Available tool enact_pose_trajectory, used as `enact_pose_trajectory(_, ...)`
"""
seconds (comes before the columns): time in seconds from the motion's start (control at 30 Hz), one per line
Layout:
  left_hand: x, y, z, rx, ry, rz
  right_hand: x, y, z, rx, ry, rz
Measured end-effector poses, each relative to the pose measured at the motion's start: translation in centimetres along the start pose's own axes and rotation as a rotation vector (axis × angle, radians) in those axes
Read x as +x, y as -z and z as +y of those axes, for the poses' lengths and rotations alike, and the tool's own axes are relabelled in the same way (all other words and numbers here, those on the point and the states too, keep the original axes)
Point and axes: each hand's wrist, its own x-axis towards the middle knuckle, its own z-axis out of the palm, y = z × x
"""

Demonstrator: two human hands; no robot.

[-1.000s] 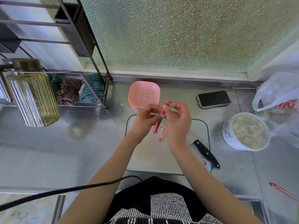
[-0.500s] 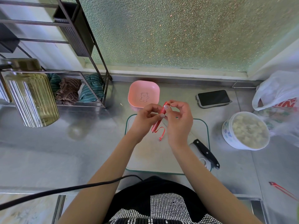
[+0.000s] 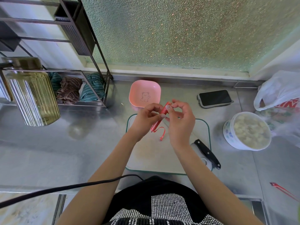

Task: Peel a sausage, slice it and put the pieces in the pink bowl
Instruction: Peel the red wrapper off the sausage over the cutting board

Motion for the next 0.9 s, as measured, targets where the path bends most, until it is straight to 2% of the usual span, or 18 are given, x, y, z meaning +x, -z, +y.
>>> enact_pose_trajectory(0.2, 0.2, 0.0, 0.1, 0.034, 0.001, 0.013, 0.1, -0.1, 0.1, -0.083, 0.027, -0.034)
enact_pose_trajectory(0.4, 0.0, -0.6, 0.1, 0.062, 0.003, 0.14, 0.3, 0.1, 0.3, -0.336, 0.275, -0.028)
enact_pose_trajectory(0.53, -0.1, -1.0, 1.2, -0.018, 0.03, 0.176, -0.4, 0.0, 0.9, -0.434, 0.44, -0.105)
enact_pose_trajectory(0.67, -0.3, -0.8, 0.5, -0.151, 0.05, 0.131, 1.2, 0.9, 0.5, -0.199, 0.286, -0.019)
enact_pose_trajectory(0.77, -0.4, -0.8, 0.0, -0.156, 0.069, 0.133, 2.1, 1.2, 0.3, -0.241, 0.197, -0.041)
enact_pose_trajectory(0.9, -0.4, -1.1, 0.4, -0.191, 0.078, 0.067, 2.4, 0.8, 1.1, -0.368, 0.223, -0.134)
